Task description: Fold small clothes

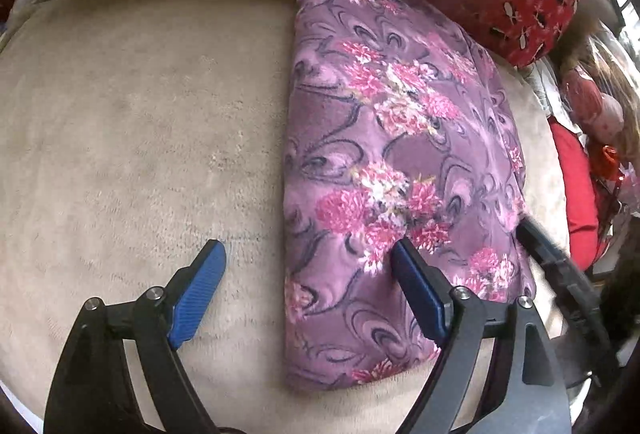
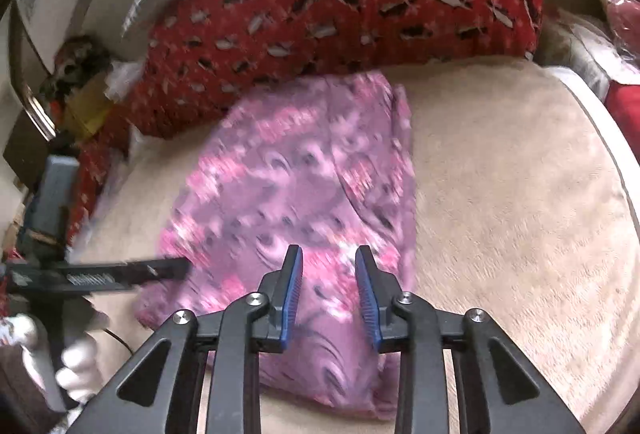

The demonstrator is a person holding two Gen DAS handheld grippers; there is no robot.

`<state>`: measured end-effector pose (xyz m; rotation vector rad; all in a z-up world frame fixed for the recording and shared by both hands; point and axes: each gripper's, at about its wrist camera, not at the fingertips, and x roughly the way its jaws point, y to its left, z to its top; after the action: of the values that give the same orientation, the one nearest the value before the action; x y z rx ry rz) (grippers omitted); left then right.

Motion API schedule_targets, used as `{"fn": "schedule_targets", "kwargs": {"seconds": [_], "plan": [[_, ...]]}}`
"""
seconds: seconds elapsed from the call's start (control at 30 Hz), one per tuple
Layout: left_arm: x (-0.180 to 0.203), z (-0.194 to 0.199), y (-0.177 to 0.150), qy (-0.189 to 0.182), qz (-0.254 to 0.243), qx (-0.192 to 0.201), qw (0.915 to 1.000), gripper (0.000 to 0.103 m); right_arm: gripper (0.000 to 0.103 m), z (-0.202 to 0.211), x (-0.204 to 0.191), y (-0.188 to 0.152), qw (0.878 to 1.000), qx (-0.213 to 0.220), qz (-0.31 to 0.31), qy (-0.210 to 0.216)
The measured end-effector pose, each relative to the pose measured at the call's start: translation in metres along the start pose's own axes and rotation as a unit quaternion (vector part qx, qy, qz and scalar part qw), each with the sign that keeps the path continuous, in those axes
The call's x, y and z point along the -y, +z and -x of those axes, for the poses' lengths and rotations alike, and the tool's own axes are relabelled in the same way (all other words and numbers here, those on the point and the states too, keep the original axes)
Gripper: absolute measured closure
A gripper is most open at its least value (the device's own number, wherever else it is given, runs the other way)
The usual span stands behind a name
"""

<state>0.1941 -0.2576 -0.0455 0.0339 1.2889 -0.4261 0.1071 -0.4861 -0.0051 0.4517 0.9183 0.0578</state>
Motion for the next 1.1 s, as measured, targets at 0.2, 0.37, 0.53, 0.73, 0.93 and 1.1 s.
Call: {"fn": "schedule_targets", "kwargs": {"seconds": [0.2, 0.37, 0.53, 0.73, 0.93, 1.1], "plan": [[-0.003, 0.005, -0.003, 0.0, -0.001, -0.002, 1.0, 0.017, 0.075, -0.004, 0.005, 0.002, 1.0, -0.02, -0.02, 0.007], [-0.026, 0.017, 0.019, -0.053, 0.035, 0.003, 0.998, 0.017, 0.059, 0.009, 0.014, 0.027, 0.999, 0.019, -0.042, 0.015], [-0.059, 0.008, 0.049, -0.116, 0.113, -0.017, 0.9866, 0.017, 0.048, -0.008, 0.051, 0.046, 0.991, 0.028, -0.127, 0.045], [-0.047, -0.02, 0.062, -0.168, 0.119, -0.055, 0.977, 0.017, 0.045, -0.051, 0.069, 0.047, 0.979, 0.001, -0.17, 0.111], [-0.02, -0.025, 0.066, -0.161, 0.085, -0.051, 0.982, 0.015, 0.034, -0.071, 0.049, 0.067, 0.982, -0.02, -0.124, 0.143], [-0.001, -0.022, 0.064, -0.117, 0.061, -0.033, 0.9908, 0.045, 0.066, -0.069, 0.024, 0.071, 0.994, -0.026, -0.047, 0.096]]}}
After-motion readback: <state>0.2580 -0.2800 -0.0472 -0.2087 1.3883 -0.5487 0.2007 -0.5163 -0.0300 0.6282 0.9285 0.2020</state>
